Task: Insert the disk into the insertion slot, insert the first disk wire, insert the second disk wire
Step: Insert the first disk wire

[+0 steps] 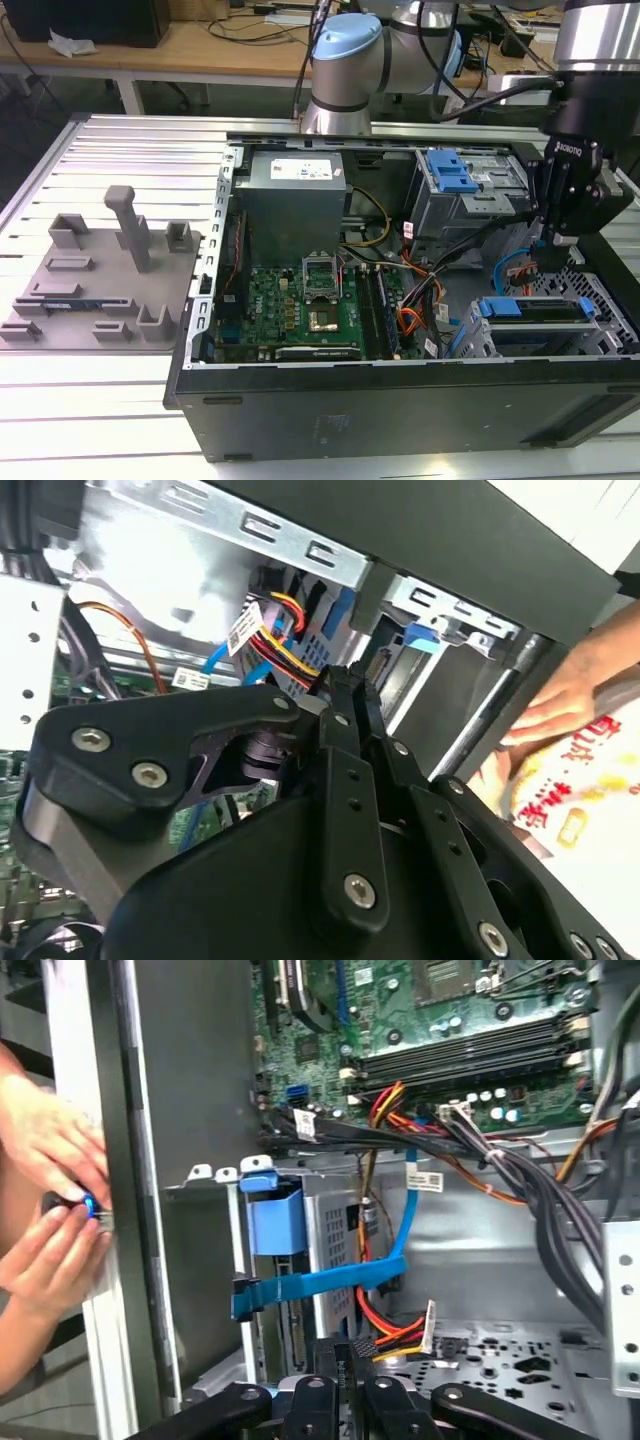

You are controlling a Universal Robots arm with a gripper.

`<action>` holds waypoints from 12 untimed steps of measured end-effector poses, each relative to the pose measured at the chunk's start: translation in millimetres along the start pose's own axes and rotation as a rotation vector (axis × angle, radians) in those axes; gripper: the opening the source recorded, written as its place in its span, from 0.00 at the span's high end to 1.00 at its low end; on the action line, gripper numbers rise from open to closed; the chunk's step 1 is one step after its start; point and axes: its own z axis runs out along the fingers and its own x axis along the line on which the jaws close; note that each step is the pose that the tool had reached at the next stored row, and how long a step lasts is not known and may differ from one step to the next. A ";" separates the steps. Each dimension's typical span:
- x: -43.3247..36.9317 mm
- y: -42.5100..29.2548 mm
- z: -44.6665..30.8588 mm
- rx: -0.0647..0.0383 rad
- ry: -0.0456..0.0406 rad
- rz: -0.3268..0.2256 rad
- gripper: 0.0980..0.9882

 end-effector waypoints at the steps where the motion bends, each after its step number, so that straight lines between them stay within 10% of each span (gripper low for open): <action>1: 2.2 -0.3 -1.9 -0.001 -0.0131 0.000 0.93; 4: 6.7 -1.7 -7.0 -0.005 -0.0435 0.001 0.93; 9: 9.2 -2.9 -6.7 -0.017 -0.1690 0.003 0.93; 12: 13.2 -3.3 -7.8 -0.020 -0.2048 0.003 0.93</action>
